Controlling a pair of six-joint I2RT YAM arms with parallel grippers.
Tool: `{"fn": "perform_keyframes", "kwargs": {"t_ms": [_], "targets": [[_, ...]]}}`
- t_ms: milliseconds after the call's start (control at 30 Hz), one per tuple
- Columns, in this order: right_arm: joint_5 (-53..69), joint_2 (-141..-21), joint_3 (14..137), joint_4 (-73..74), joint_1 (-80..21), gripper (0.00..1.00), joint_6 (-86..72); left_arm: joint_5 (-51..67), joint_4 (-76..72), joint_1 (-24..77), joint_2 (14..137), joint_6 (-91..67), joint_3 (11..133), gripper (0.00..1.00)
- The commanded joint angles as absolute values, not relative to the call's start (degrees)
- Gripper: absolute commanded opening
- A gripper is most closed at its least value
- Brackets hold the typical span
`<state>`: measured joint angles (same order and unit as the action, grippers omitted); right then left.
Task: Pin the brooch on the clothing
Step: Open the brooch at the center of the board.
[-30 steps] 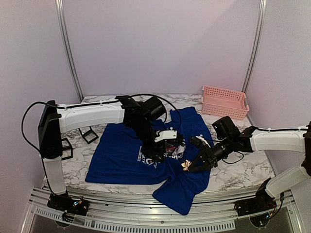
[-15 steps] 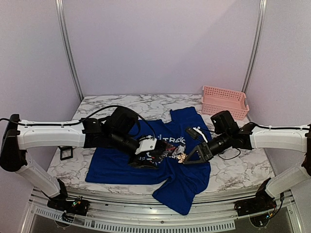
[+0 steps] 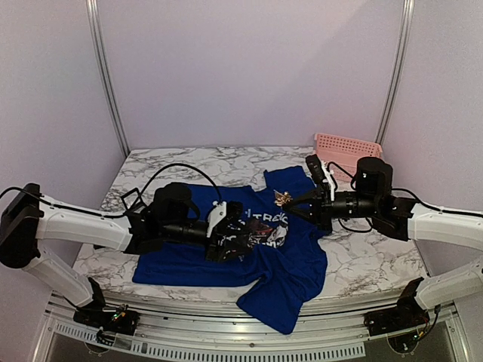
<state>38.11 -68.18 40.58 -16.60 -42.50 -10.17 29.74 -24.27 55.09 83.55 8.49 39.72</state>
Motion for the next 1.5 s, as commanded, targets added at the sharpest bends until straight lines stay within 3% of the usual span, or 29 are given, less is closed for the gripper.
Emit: {"fn": "perform_keyframes", "kwargs": {"t_ms": [0,367,800,1000,1300,1467], "targets": [[30.5,-65.2,40.1,-26.2,-43.6,0.0,6.7,27.2,-33.9,55.6,80.6,8.0,37.3,0.56],[27.8,-66.3,44.2,-20.7,-46.0,0.0,19.2,19.0,-36.7,55.0,77.5,16.0,36.9,0.57],[26.8,-67.3,46.3,-16.6,-47.9,0.0,22.9,26.4,-38.0,53.2,77.0,25.8,46.0,0.54],[27.4,-68.2,47.2,-14.8,-47.9,0.0,23.3,27.7,-29.3,55.6,76.5,36.8,49.7,0.71],[28.1,-68.0,46.6,-14.9,-47.9,0.0,22.9,27.6,-25.0,59.2,77.5,38.2,51.8,0.64],[28.7,-67.3,45.8,-15.8,-47.9,0.0,22.4,25.9,-25.0,60.1,78.7,37.7,52.8,0.67]]}}
